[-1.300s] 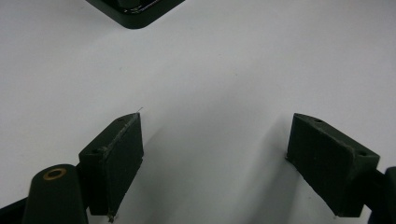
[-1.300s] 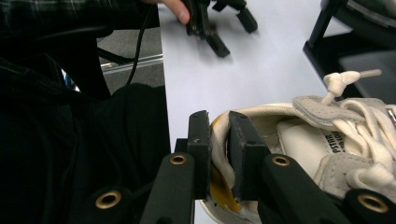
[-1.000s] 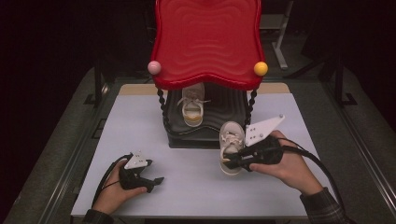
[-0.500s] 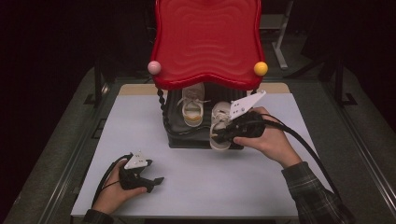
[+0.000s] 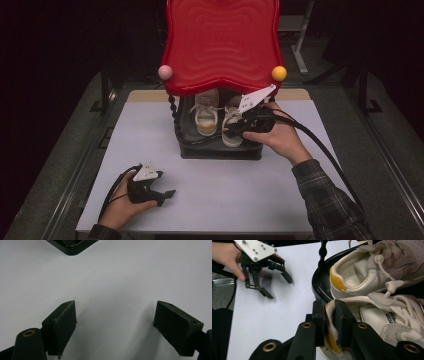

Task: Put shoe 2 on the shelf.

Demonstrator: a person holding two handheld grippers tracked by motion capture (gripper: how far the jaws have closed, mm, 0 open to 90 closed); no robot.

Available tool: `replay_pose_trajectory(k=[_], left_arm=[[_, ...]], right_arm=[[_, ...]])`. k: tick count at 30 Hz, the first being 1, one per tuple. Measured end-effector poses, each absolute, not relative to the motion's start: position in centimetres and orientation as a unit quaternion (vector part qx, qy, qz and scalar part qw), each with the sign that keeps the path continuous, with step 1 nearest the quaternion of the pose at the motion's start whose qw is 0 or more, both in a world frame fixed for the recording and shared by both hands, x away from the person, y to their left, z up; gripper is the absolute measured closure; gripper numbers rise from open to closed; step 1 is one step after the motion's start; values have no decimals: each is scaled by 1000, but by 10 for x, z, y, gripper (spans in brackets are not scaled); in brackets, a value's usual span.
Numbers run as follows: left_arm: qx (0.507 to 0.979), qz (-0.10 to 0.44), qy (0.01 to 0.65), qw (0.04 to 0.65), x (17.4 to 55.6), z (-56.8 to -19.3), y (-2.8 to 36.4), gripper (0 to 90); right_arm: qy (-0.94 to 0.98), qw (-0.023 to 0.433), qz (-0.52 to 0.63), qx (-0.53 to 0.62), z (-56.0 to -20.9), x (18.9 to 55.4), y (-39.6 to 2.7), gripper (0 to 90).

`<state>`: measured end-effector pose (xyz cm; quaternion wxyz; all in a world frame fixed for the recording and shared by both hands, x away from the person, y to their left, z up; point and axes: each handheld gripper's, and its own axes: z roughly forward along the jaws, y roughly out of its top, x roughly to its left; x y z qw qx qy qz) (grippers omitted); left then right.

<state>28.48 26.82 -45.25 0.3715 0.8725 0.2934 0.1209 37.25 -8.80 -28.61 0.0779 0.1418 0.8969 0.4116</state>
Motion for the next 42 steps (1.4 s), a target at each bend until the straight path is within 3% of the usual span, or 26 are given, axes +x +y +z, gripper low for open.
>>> replay_pose_trajectory(k=[27,29,31,35,38,42], left_arm=[[881,120,294,352,285,-447,263,196],[883,116,283,355,284,-444,261,291],[883,113,278,362,284,-440,256,309],[875,96,260,396,288,-423,239,432],[872,85,249,412,293,-408,227,579],[865,66,243,434,306,-387,209,815]], right_arm=[[899,114,405,122,-306,369,-78,748],[896,118,409,127,-303,366,-81,726],[890,115,421,129,-297,363,-85,714],[882,121,437,127,-288,356,-93,702],[877,115,446,137,-286,349,-100,704],[868,110,460,153,-287,344,-114,787]])
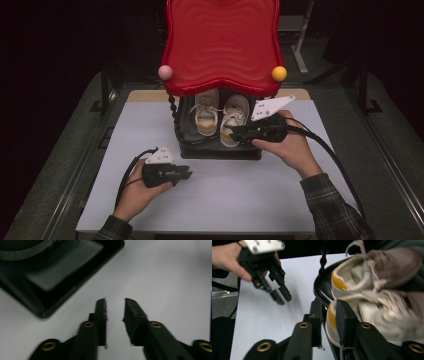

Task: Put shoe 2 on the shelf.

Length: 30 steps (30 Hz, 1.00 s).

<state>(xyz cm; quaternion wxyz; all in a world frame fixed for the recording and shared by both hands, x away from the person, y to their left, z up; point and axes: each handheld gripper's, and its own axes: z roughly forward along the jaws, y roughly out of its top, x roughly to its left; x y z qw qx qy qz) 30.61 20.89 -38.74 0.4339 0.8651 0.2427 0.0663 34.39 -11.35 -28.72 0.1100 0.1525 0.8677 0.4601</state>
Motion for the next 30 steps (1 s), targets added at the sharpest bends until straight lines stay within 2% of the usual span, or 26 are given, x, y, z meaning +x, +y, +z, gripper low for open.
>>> replay_pose_trajectory(k=[2,5,16,30], left_arm=[[863,68,238,440,313,-379,200,892],[866,71,228,439,324,-368,186,900],[855,105,226,454,352,-348,146,900],[867,114,206,438,364,-346,126,900]], right_arm=[[863,105,468,162,-291,342,-122,840],[860,98,467,182,-299,340,-131,894],[857,104,447,233,-336,345,-139,900],[846,122,452,254,-338,350,-134,900]])
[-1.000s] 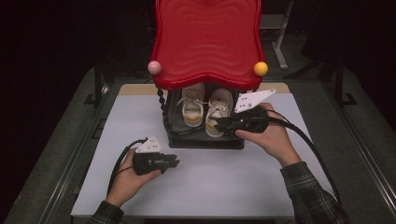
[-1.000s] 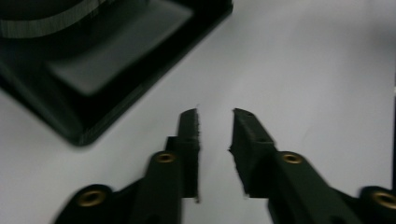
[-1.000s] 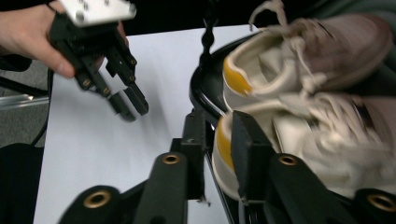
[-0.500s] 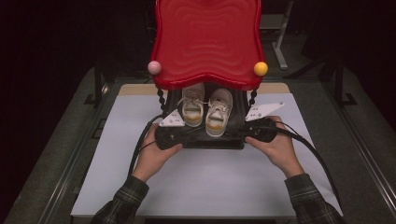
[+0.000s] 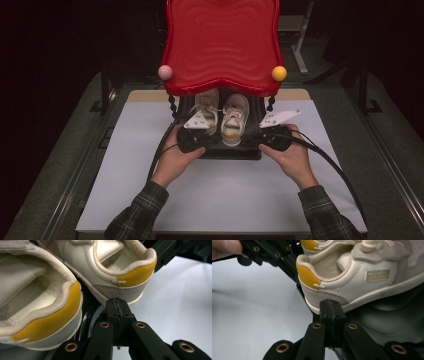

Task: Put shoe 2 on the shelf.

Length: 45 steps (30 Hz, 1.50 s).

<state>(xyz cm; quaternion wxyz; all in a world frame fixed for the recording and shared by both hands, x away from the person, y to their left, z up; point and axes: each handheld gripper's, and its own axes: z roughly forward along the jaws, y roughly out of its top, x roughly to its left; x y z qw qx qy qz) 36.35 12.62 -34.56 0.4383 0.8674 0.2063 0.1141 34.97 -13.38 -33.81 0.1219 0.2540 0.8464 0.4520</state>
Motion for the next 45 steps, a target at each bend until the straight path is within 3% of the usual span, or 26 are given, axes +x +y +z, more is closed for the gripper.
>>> replay_pose_trajectory(k=[12,31,45], left_arm=[[859,126,218,445,371,-342,119,900],[855,111,204,464,365,-343,110,900],[857,109,212,456,376,-347,104,900]], right_arm=[[835,167,442,282,-336,358,-133,900],[841,154,445,267,-342,351,-124,900],[841,177,428,279,-347,361,-123,900]])
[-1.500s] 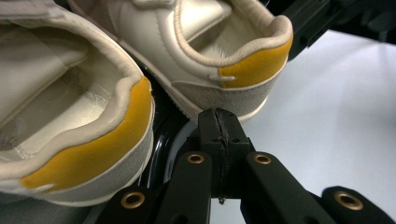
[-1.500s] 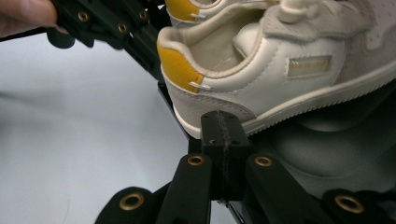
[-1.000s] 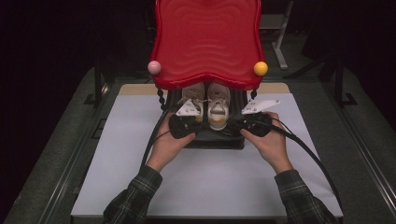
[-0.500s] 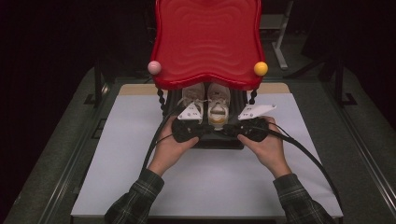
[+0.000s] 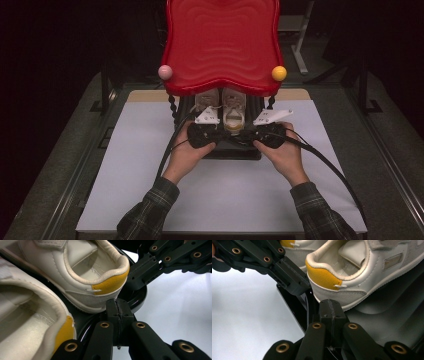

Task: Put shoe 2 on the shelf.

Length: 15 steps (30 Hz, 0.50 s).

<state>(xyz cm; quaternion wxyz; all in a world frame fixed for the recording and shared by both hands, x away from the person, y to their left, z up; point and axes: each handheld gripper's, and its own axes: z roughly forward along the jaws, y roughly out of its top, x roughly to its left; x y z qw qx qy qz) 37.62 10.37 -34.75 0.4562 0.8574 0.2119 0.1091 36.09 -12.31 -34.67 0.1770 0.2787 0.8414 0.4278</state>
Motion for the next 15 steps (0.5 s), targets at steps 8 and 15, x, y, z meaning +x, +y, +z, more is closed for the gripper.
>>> replay_pose_trajectory(k=[8,15], left_arm=[[861,105,208,452,371,-345,108,900],[868,93,206,442,356,-347,122,818]], right_arm=[[838,170,442,272,-343,357,-125,900],[833,149,460,269,-344,344,-139,865]])
